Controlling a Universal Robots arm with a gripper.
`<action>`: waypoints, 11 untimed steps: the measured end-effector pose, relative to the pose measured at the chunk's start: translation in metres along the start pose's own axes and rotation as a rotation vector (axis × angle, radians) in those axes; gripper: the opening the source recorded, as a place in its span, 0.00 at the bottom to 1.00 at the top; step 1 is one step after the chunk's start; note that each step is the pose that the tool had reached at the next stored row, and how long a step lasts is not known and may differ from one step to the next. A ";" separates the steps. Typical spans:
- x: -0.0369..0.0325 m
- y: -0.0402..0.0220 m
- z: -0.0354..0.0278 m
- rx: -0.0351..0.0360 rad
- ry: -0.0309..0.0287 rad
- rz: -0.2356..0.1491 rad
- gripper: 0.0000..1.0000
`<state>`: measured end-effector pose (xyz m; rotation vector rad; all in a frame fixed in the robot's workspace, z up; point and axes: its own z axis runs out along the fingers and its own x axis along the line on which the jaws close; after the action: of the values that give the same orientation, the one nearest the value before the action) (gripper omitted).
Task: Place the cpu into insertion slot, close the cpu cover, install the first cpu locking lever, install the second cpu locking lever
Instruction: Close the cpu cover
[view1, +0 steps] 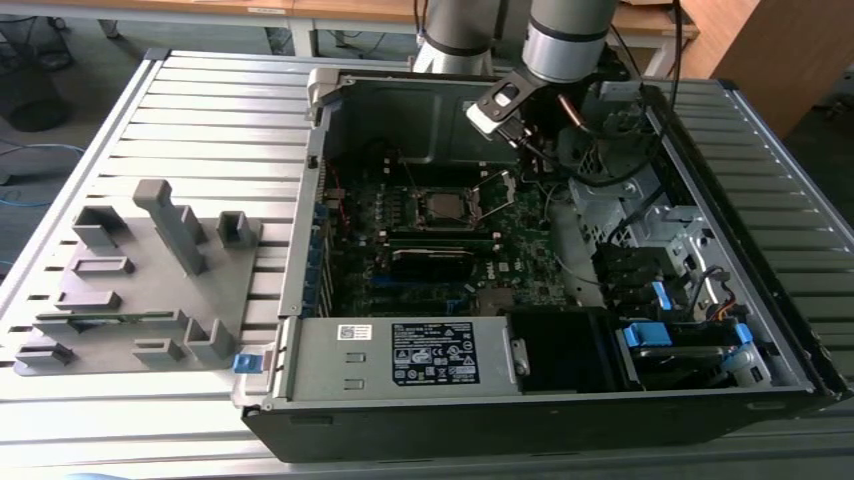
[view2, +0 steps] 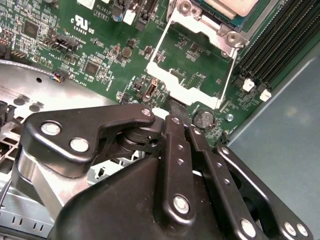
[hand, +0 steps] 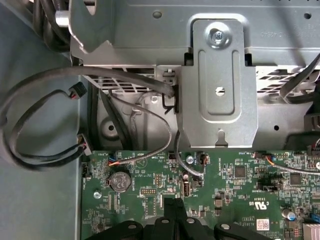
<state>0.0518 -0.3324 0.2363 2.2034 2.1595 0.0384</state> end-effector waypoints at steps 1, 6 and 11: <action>0.0002 -0.0013 0.0000 0.0000 0.0001 0.000 0.11; 0.0015 -0.0115 -0.0006 -0.0004 0.0001 0.000 0.11; 0.0030 -0.0259 -0.0015 -0.0034 0.0002 0.000 0.11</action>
<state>0.0260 -0.3289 0.2362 2.2015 2.1580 0.0423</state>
